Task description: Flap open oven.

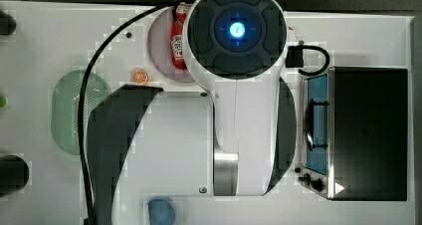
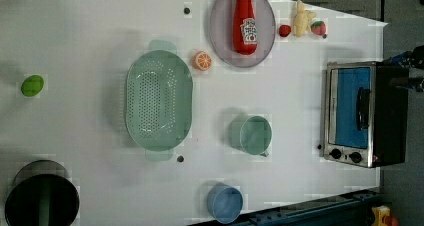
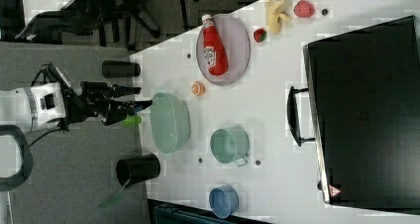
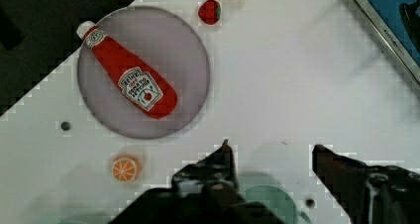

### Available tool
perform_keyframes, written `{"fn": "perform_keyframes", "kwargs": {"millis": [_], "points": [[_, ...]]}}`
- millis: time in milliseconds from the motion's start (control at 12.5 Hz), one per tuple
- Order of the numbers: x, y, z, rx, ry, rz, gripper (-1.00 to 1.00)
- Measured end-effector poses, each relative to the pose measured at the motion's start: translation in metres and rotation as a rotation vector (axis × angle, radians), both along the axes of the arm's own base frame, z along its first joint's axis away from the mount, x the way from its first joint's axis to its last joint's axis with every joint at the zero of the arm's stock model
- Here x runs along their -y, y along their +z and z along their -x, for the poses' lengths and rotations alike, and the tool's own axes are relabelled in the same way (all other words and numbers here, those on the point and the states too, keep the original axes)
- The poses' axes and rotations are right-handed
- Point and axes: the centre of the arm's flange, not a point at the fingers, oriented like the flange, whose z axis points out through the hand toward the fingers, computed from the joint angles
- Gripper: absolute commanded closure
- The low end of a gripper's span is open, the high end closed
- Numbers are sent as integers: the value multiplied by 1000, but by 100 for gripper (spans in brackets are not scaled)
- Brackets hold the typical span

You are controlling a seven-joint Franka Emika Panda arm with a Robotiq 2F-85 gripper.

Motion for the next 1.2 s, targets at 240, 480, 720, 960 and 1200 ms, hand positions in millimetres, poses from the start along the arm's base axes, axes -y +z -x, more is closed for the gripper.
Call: {"fn": "perform_keyframes", "kwargs": {"millis": [240,480,720,960,1200], "points": [[24,7,110,-165,-126,-10,-99],[41,82,157,10,-201,-47,-100],[44,110,167,73,-221,-48,-40],[46,84,151,11,-232,-46,32],[49,48,133,-74,-239,-40,65]]}}
